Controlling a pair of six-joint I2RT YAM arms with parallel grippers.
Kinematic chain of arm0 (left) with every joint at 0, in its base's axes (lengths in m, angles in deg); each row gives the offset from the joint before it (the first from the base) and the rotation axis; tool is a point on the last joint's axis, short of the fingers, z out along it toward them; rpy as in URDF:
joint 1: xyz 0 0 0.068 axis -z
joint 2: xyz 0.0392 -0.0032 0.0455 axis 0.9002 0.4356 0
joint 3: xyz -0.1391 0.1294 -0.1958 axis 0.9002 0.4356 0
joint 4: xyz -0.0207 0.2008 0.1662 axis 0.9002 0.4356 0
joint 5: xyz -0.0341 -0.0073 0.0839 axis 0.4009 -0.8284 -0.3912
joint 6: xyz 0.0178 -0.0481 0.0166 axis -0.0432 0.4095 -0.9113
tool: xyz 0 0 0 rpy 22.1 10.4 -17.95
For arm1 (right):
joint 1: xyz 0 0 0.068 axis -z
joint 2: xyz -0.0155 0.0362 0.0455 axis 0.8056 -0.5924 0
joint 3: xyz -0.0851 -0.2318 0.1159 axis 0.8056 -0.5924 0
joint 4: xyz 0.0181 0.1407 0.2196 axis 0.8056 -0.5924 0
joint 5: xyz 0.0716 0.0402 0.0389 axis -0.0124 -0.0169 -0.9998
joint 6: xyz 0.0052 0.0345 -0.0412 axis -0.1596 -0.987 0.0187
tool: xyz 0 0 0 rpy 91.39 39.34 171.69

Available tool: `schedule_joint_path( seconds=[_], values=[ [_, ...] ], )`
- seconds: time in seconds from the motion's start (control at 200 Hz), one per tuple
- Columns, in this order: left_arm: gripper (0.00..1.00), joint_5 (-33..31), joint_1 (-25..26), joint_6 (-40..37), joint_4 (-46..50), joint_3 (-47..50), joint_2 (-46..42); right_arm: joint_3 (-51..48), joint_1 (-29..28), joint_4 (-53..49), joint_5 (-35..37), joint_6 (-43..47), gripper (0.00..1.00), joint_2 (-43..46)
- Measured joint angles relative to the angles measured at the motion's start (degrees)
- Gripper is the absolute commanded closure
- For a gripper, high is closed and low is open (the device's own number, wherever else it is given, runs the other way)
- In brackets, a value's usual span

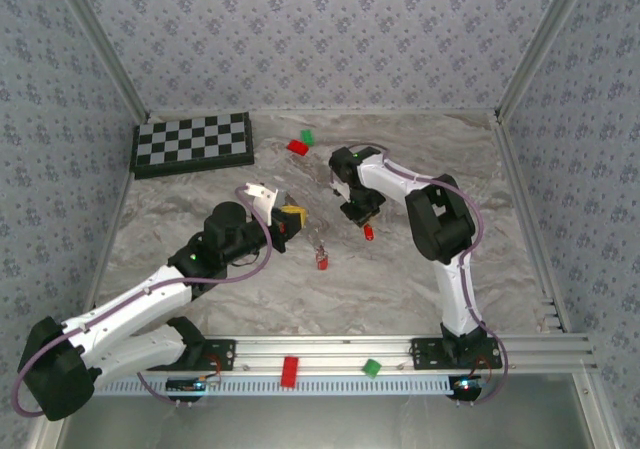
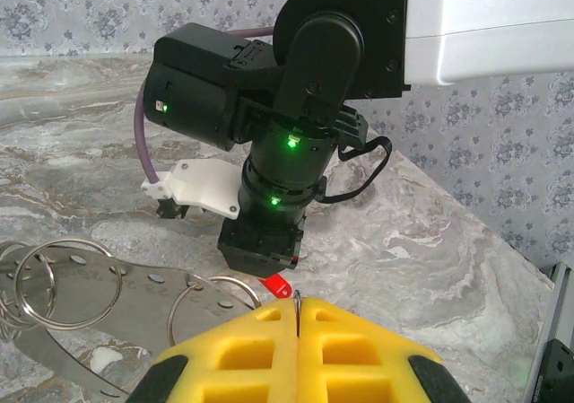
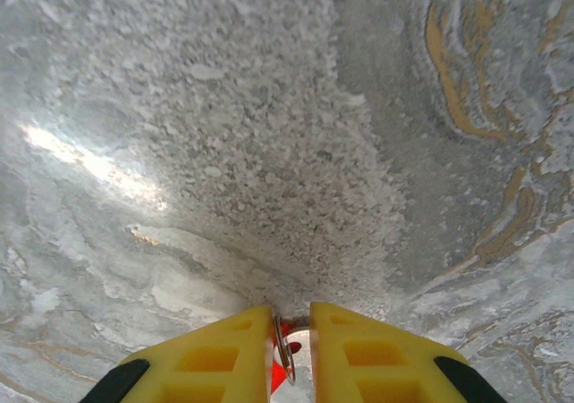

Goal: Put the keys on the keyring

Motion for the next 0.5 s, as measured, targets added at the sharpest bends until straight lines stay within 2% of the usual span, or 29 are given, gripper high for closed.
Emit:
schedule_joint_path(
  seconds=[0.14,0.295,0.5],
  values=[
    [1.00,0.0,0.0,0.0,0.0,0.0,0.0,0.5,0.1,-0.2,0.0,0.0,0.89,-0.2],
    [1.00,0.0,0.0,0.0,0.0,0.0,0.0,0.6,0.4,-0.4,-0.3,-0.4,1.00,-0.2],
    [1.00,0.0,0.0,0.0,0.0,0.0,0.0,0.6,0.4,-0.7,-0.9,-0.5,1.00,-0.2]
  ],
)
